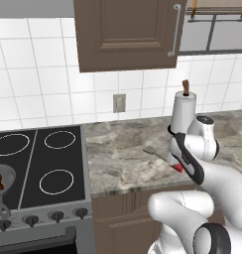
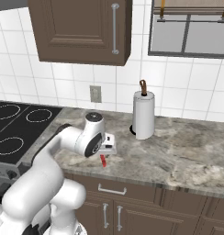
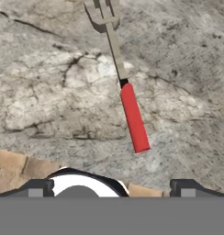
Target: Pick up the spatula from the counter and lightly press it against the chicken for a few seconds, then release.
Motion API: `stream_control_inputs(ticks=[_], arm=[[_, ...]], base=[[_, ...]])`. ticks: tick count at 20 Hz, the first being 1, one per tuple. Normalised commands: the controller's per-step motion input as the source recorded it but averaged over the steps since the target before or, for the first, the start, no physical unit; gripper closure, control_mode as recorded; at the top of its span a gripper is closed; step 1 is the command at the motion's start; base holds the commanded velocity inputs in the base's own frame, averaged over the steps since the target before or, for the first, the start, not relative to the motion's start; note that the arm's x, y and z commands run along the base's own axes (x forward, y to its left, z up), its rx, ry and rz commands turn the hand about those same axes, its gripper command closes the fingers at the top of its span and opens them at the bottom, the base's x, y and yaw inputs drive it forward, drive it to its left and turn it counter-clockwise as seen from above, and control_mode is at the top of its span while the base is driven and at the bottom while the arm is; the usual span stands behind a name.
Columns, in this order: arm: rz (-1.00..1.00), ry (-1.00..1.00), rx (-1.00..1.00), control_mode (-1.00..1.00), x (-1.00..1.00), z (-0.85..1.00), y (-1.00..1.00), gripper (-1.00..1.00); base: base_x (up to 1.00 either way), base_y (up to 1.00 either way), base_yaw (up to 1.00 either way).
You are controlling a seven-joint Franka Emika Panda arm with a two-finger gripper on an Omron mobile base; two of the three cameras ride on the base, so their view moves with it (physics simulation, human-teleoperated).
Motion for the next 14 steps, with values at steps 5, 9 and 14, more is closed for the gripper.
stream_control_inputs(ticks=[5, 9, 14], arm=[[0.05, 0.0, 0.0, -1.0, 0.08, -0.11, -0.03, -1.0], [0.04, 0.0, 0.0, -1.0, 0.12, -0.07, 0.0, -1.0], [0.03, 0.01, 0.0, -1.0, 0.14, -0.06, 0.0, -1.0]], base=[[0.0, 0.0, 0.0], [0.0, 0.0, 0.0], [0.0, 0.0, 0.0]])
